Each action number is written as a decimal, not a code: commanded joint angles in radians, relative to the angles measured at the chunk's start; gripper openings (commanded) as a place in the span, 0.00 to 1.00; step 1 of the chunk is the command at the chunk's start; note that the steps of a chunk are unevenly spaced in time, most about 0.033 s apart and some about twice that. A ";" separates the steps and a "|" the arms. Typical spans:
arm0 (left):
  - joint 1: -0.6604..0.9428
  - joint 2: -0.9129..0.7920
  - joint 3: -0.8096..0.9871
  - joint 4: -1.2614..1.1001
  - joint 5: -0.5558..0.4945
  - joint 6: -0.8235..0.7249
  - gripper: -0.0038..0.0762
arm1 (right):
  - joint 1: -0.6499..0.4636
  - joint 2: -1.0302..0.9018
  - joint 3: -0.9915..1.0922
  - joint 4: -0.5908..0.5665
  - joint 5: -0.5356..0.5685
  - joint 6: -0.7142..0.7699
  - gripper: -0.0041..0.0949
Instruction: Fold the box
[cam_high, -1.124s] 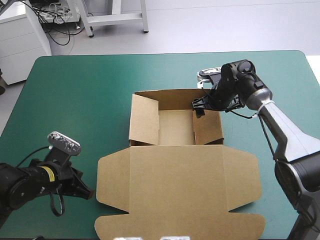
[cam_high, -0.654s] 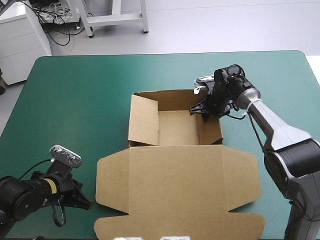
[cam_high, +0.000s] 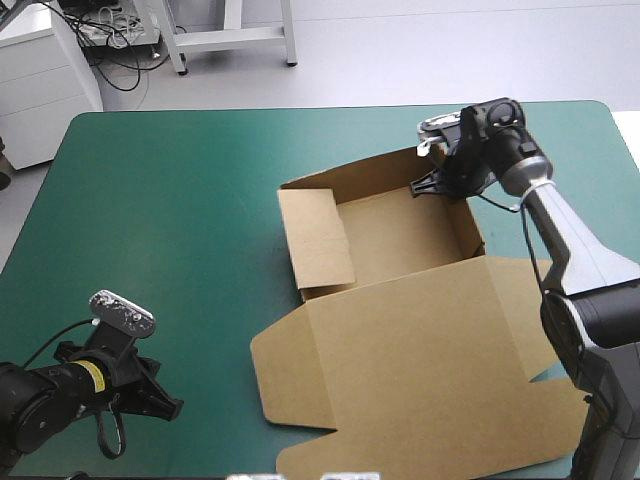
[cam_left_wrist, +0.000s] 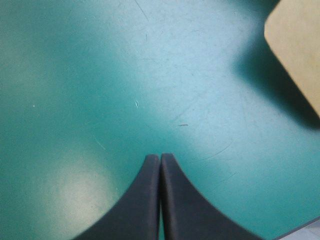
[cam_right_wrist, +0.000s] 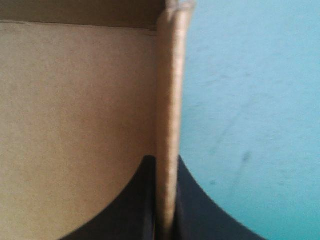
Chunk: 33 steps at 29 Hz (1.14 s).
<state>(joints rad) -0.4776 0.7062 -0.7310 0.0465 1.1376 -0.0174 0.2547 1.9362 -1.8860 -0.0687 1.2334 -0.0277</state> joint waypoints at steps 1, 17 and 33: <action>-0.006 -0.002 -0.024 0.011 -0.040 -0.011 0.01 | -0.123 -0.055 -0.081 -0.035 0.013 -0.036 0.02; -0.006 -0.002 -0.024 0.021 -0.083 -0.011 0.01 | -0.652 -0.040 -0.113 0.052 -0.050 -0.102 0.02; -0.006 -0.002 -0.024 0.033 -0.110 -0.011 0.01 | -0.743 -0.024 -0.129 0.121 -0.003 -0.136 0.99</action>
<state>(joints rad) -0.4776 0.7062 -0.7302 0.0742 1.0703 -0.0176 -0.4805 1.9989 -1.9755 0.0476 1.2405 -0.1583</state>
